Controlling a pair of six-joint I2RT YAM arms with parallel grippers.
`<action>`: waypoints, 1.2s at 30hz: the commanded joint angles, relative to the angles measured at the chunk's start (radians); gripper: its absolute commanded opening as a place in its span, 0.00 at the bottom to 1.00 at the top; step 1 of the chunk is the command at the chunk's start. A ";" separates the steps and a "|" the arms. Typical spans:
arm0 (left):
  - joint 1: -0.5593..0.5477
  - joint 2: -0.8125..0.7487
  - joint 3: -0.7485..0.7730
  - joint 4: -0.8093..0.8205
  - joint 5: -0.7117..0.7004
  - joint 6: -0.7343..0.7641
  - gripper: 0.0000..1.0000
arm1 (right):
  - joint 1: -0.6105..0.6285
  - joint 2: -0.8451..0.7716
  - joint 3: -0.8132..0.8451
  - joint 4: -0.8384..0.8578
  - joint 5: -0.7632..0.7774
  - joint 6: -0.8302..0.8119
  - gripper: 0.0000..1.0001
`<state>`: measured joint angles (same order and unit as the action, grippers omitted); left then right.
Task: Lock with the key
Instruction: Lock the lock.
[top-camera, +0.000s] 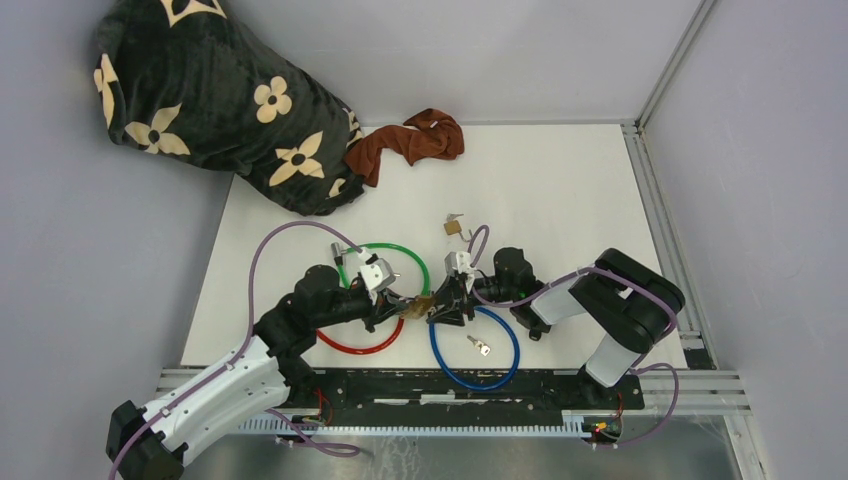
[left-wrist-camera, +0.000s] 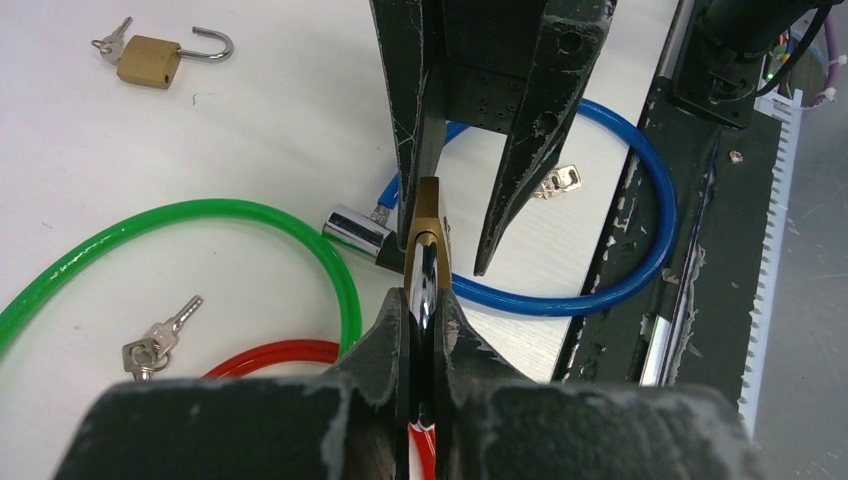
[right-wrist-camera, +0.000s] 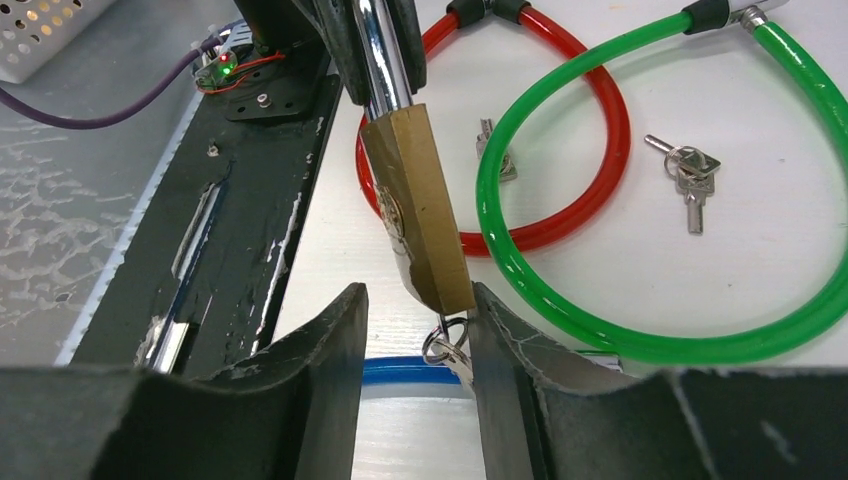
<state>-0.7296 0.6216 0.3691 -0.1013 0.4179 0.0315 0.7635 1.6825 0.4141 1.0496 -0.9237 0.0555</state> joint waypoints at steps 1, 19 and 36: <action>0.004 -0.010 0.048 0.143 0.022 -0.028 0.02 | 0.002 0.000 -0.007 0.013 -0.017 -0.042 0.45; 0.005 -0.014 0.096 0.117 0.002 -0.015 0.02 | -0.042 -0.020 -0.069 0.025 0.032 -0.002 0.00; 0.017 -0.001 0.178 -0.039 -0.088 0.164 0.02 | -0.106 -0.267 -0.223 0.028 0.114 0.134 0.00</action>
<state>-0.7147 0.6270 0.5850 -0.1528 0.3923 0.0803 0.6624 1.5517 0.1688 1.0435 -0.8410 0.1184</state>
